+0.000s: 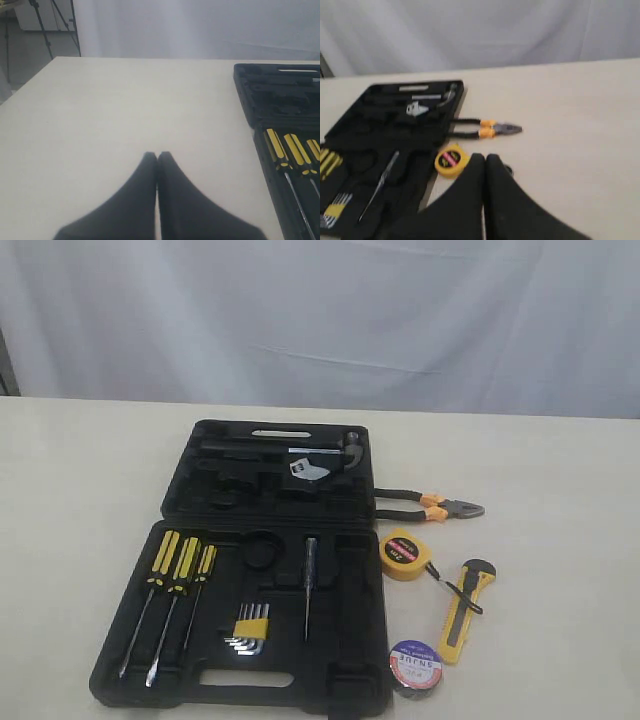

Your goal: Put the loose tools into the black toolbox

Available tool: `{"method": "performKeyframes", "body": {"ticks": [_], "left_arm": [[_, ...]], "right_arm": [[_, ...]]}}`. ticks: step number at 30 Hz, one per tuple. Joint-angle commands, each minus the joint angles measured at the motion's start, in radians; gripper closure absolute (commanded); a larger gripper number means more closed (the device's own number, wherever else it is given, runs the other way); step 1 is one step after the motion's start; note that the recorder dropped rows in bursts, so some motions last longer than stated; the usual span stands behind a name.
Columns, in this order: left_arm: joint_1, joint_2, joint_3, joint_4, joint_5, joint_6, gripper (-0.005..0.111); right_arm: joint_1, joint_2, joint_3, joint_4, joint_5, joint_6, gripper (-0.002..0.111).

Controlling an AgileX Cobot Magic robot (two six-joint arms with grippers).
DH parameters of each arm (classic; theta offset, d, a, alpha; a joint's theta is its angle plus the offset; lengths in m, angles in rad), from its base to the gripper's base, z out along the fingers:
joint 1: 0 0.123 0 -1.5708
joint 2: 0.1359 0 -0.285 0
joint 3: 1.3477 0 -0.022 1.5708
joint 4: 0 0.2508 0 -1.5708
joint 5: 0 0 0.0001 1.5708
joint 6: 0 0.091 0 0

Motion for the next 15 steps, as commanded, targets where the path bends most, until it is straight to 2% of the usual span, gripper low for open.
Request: {"method": "performKeyframes", "body": {"ticks": [1,8,11,15], "left_arm": [[-0.005,-0.001,0.003,-0.01,-0.01,-0.002,0.107],[-0.005,-0.001,0.003,-0.01,-0.01,-0.002,0.107],[-0.005,-0.001,0.003,-0.01,-0.01,-0.002,0.107],[-0.005,-0.001,0.003,-0.01,-0.01,-0.002,0.107]], "right_arm": [[-0.005,0.155,-0.154,-0.007,0.157,-0.026,0.109],[-0.003,0.292,-0.239,0.114,0.087,0.006,0.109],[0.033,0.396,-0.285,0.127,0.262,-0.141,0.109],[0.08,0.633,-0.413,0.12,0.519,-0.164,0.109]]}}
